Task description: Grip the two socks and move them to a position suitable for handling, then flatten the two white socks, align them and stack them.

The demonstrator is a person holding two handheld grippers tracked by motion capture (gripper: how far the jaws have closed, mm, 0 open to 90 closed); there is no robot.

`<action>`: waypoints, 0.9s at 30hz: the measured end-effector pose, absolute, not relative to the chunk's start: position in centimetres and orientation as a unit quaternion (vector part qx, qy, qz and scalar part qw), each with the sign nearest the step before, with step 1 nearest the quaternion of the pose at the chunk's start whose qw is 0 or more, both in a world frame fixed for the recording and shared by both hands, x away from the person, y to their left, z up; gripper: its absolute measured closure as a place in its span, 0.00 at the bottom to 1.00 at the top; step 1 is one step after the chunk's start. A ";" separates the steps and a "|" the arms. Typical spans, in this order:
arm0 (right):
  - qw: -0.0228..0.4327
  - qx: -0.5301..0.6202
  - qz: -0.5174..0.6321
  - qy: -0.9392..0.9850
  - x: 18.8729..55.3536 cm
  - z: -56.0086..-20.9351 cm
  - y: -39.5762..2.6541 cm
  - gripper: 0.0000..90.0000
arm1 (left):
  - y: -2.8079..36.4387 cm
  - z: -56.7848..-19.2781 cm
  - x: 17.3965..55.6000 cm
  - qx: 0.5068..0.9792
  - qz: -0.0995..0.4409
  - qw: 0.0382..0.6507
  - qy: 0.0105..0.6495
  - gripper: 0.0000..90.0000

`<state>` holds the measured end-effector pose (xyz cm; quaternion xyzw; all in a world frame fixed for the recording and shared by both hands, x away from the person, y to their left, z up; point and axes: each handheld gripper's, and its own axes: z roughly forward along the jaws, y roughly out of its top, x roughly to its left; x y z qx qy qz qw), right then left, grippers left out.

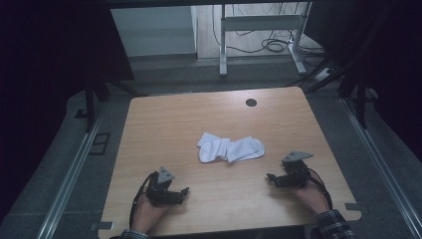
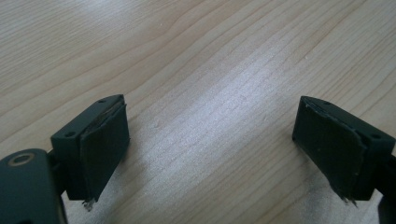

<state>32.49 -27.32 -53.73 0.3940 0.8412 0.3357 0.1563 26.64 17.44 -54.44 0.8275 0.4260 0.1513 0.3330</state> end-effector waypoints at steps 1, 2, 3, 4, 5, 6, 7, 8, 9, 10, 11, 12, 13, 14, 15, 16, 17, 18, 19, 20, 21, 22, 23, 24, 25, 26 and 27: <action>0.156 0.394 0.336 0.841 32.5 -53.7 -27.3 0.18 | 17.4 -54.4 26.6 0.828 0.151 0.333 0.426 0.12; 0.156 0.392 0.336 0.842 32.5 -53.7 -27.3 0.17 | 17.4 -54.4 26.7 0.827 0.151 0.333 0.426 0.12; 0.156 0.392 0.336 0.842 32.5 -53.8 -27.3 0.17 | 17.4 -54.4 26.7 0.827 0.151 0.333 0.426 0.12; 0.156 0.392 0.336 0.842 32.5 -53.8 -27.3 0.17 | 17.4 -54.4 26.7 0.827 0.151 0.333 0.426 0.12; 0.156 0.392 0.336 0.842 32.5 -53.8 -27.3 0.17 | 17.4 -54.4 26.7 0.827 0.151 0.333 0.426 0.12; 0.156 0.392 0.336 0.842 32.5 -53.8 -27.3 0.17 | 17.4 -54.4 26.7 0.827 0.151 0.333 0.426 0.12; 0.156 0.392 0.336 0.842 32.5 -53.8 -27.3 0.17 | 17.4 -54.4 26.7 0.827 0.151 0.333 0.426 0.12; 0.156 0.391 0.336 0.842 32.5 -53.8 -27.3 0.17 | 17.4 -54.4 26.7 0.827 0.151 0.333 0.426 0.12; 0.156 0.391 0.336 0.842 32.5 -53.8 -27.3 0.17 | 17.4 -54.4 26.7 0.827 0.151 0.333 0.426 0.12; 0.155 0.391 0.336 0.843 32.5 -53.8 -27.3 0.16 | 17.4 -54.4 26.7 0.827 0.151 0.333 0.427 0.12; 0.155 0.390 0.336 0.843 32.5 -53.8 -27.4 0.16 | 17.4 -54.4 26.7 0.827 0.151 0.333 0.427 0.12; 0.155 0.389 0.336 0.844 32.5 -53.8 -27.4 0.16 | 17.4 -54.4 26.7 0.827 0.151 0.333 0.427 0.12; 0.154 0.389 0.335 0.844 32.5 -53.8 -27.4 0.16 | 17.4 -54.4 26.7 0.827 0.152 0.333 0.427 0.12; 0.153 0.389 0.335 0.845 32.5 -53.7 -27.4 0.16 | 17.4 -54.4 26.7 0.827 0.152 0.333 0.427 0.12; 0.153 0.388 0.334 0.845 32.5 -53.7 -27.4 0.16 | 17.4 -54.4 26.7 0.827 0.152 0.333 0.427 0.12; 0.152 0.389 0.334 0.845 32.5 -53.7 -27.4 0.15 | 17.4 -54.4 26.7 0.827 0.152 0.333 0.427 0.12; 0.152 0.389 0.334 0.845 32.5 -53.7 -27.4 0.15 | 17.4 -54.4 26.7 0.827 0.152 0.333 0.427 0.12; 0.151 0.389 0.333 0.846 32.5 -53.7 -27.4 0.14 | 17.4 -54.4 26.7 0.827 0.152 0.333 0.427 0.12; 0.151 0.389 0.333 0.846 32.5 -53.7 -27.4 0.14 | 17.4 -54.4 26.7 0.827 0.152 0.333 0.427 0.12; 0.147 0.387 0.332 0.847 32.5 -53.7 -27.3 0.12 | 17.4 -54.4 26.7 0.827 0.152 0.333 0.427 0.12; 0.148 0.387 0.331 0.848 32.5 -53.7 -27.3 0.11 | 17.4 -54.4 26.7 0.827 0.152 0.333 0.427 0.12; 0.148 0.388 0.329 0.848 32.5 -53.7 -27.3 0.10 | 17.4 -54.4 26.7 0.827 0.152 0.333 0.427 0.12; 0.147 0.387 0.326 0.850 32.5 -53.7 -27.3 0.09 | 17.4 -54.4 26.7 0.827 0.152 0.333 0.427 0.12; 0.146 0.385 0.325 0.851 32.5 -53.7 -27.3 0.08 | 17.4 -54.4 26.7 0.827 0.152 0.333 0.427 0.12; 0.147 0.385 0.325 0.851 32.5 -53.7 -27.3 0.08 | 17.4 -54.4 26.7 0.827 0.152 0.333 0.427 0.12; 0.146 0.386 0.324 0.852 32.5 -53.7 -27.3 0.09 | 17.4 -54.4 26.7 0.827 0.152 0.333 0.427 0.12; 0.146 0.387 0.323 0.851 32.5 -53.7 -27.2 0.10 | 17.4 -54.4 26.7 0.827 0.152 0.333 0.427 0.12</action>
